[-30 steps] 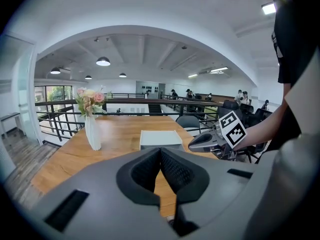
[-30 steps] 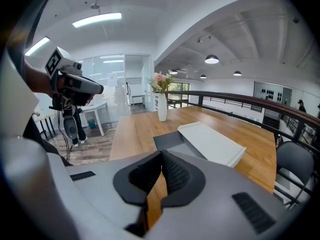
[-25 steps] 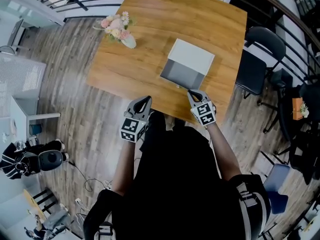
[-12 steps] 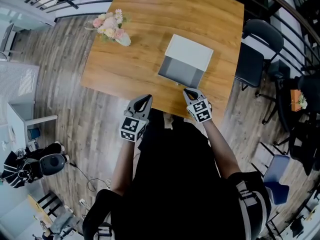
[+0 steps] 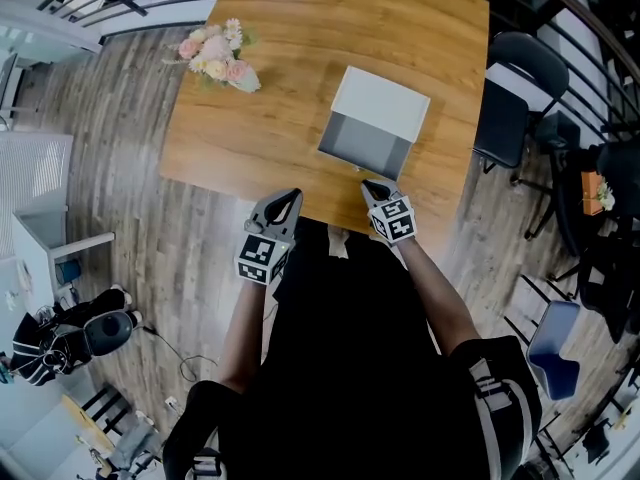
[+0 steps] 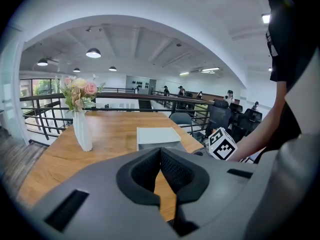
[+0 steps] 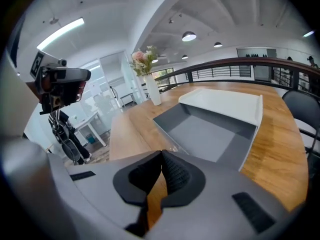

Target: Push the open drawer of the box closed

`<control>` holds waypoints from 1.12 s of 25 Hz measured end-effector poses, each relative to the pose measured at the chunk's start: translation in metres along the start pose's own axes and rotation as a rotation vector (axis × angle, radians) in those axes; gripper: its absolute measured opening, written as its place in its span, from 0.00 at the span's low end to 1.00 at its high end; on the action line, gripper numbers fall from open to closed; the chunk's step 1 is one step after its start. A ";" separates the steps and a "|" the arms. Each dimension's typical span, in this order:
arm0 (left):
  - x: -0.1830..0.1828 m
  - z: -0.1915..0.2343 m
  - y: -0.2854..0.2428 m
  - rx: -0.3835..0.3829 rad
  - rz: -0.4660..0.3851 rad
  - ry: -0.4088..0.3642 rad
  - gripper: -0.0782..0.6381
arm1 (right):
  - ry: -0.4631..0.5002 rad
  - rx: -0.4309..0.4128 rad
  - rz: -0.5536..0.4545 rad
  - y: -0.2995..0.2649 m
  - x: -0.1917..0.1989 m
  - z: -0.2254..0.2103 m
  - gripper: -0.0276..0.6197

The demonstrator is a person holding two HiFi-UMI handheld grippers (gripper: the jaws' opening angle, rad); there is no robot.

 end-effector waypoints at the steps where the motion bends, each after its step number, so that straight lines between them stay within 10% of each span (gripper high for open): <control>1: -0.002 0.002 -0.002 0.005 0.001 -0.004 0.14 | -0.012 0.007 0.005 -0.005 0.002 -0.001 0.07; 28: -0.005 0.035 -0.020 0.027 0.044 0.008 0.14 | -0.404 0.082 0.017 -0.068 0.021 -0.022 0.17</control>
Point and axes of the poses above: the fingertips, and each gripper's own axes: y backward along the fingers, z to its left, x out of its underside, the point moved 5 cm from there along y, backward along the fingers, and after that the axes turned 7 degrees about y, right-handed, at the moved point
